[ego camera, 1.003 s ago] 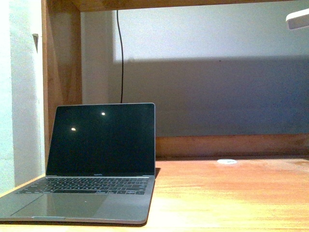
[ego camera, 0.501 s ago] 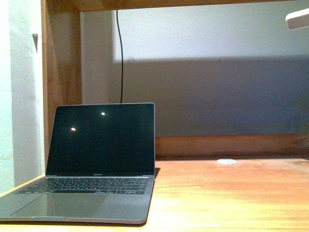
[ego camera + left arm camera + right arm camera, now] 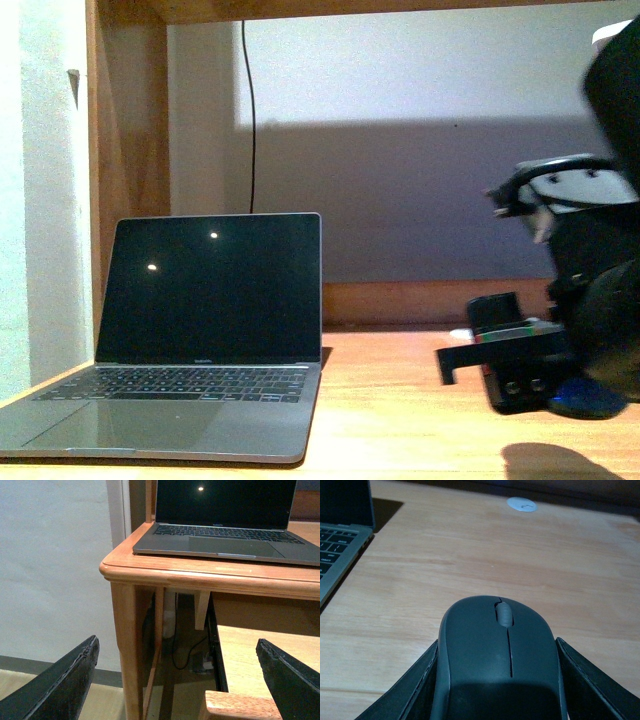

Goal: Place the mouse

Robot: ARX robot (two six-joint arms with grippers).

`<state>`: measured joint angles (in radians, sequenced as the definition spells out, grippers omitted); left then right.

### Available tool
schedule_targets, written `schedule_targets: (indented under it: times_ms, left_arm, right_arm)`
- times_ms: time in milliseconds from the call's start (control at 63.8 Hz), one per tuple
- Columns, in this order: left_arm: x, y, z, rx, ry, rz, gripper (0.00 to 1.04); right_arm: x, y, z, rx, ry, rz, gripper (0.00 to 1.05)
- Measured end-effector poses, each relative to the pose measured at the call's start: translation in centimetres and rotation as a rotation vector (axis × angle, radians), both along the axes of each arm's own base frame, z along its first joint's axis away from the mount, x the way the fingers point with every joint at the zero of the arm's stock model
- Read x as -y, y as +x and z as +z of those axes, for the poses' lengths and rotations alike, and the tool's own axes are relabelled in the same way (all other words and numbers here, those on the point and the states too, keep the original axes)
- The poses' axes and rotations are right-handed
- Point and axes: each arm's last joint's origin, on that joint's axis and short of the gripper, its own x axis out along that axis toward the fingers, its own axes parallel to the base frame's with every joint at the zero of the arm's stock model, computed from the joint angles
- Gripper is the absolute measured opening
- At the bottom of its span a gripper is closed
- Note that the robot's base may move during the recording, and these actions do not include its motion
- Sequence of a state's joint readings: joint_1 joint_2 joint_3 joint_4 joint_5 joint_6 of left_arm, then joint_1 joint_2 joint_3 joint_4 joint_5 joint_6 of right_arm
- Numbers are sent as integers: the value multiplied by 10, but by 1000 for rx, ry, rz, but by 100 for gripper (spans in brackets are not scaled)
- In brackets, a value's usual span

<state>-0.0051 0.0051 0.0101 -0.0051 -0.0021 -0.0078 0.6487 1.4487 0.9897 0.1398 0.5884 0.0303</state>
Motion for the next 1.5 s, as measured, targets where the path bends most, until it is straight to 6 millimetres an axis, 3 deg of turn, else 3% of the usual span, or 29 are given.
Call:
schedule_targets:
  times_ms: [204, 454, 799, 1065, 1300, 1379, 1504]
  left_arm:
    - [0, 0, 0, 0, 0, 0, 97]
    - [0, 0, 0, 0, 0, 0, 97]
    - [0, 0, 0, 0, 0, 0, 97]
    - [0, 0, 0, 0, 0, 0, 97]
    - [0, 0, 0, 0, 0, 0, 97]
    - [0, 0, 0, 0, 0, 0, 97]
    - [0, 0, 0, 0, 0, 0, 97]
  right_arm:
    - [-29, 28, -12, 19, -93, -46, 59]
    - [-29, 59, -33, -24, -192, -98, 59]
    - [-35, 68, -40, -52, -197, -61, 59]
    - [-34, 71, -39, -51, -114, -23, 99]
    - [-14, 52, -8, 23, 18, 121, 97]
    - [10, 29, 9, 57, 74, 239, 97]
    - [53, -6, 14, 72, 97, 374, 97]
